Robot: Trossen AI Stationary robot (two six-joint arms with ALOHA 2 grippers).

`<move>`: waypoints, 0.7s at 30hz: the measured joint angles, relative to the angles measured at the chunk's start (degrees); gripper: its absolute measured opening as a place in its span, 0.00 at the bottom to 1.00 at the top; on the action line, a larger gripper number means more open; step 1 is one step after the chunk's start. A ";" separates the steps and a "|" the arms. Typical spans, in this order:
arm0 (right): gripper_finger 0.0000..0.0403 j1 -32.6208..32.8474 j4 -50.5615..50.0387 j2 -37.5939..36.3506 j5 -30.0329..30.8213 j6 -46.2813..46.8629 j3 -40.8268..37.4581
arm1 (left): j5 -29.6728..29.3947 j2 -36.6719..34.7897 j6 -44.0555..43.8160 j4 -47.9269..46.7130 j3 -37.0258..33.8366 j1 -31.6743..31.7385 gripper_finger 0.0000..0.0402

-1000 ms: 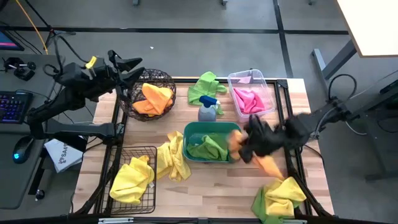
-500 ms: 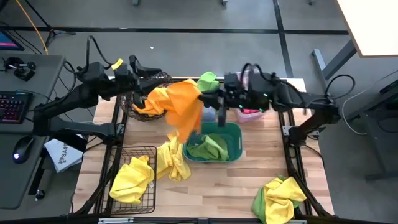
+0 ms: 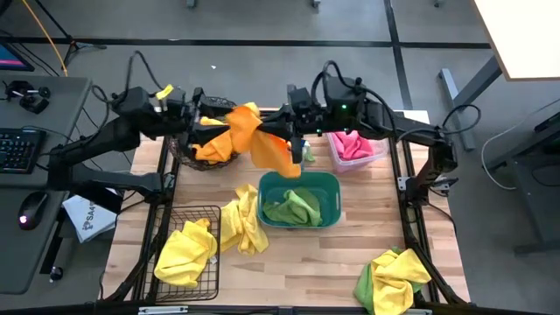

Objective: Sort microfiber towel by color & place in baskets
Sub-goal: Put the orange towel into the circular wire basket

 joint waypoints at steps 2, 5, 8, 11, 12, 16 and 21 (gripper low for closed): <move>0.00 -0.30 0.06 0.82 -0.44 -1.09 0.61 | 0.42 1.46 -1.32 0.71 -0.03 -0.01 0.64; 0.00 -0.79 0.40 1.46 -0.82 -2.45 1.40 | 2.98 3.47 -2.58 2.94 -0.02 -0.04 0.64; 0.00 -1.17 0.56 1.59 -3.23 -2.57 1.71 | 3.37 5.31 -2.51 3.09 0.02 -0.07 0.64; 0.00 -1.16 0.88 1.59 -4.40 -2.57 1.71 | 3.38 6.75 -1.98 4.00 0.00 -0.07 0.64; 0.00 -1.13 1.13 1.59 -4.97 -2.57 1.71 | 3.41 7.11 -1.97 4.66 0.00 -0.07 0.64; 0.00 -1.48 2.49 1.59 -6.54 -3.86 1.71 | 7.11 9.03 -2.54 7.61 0.02 -0.07 0.64; 0.00 -3.04 3.95 1.59 -6.72 -3.74 1.71 | 18.52 11.14 -6.26 12.06 0.00 -0.07 0.64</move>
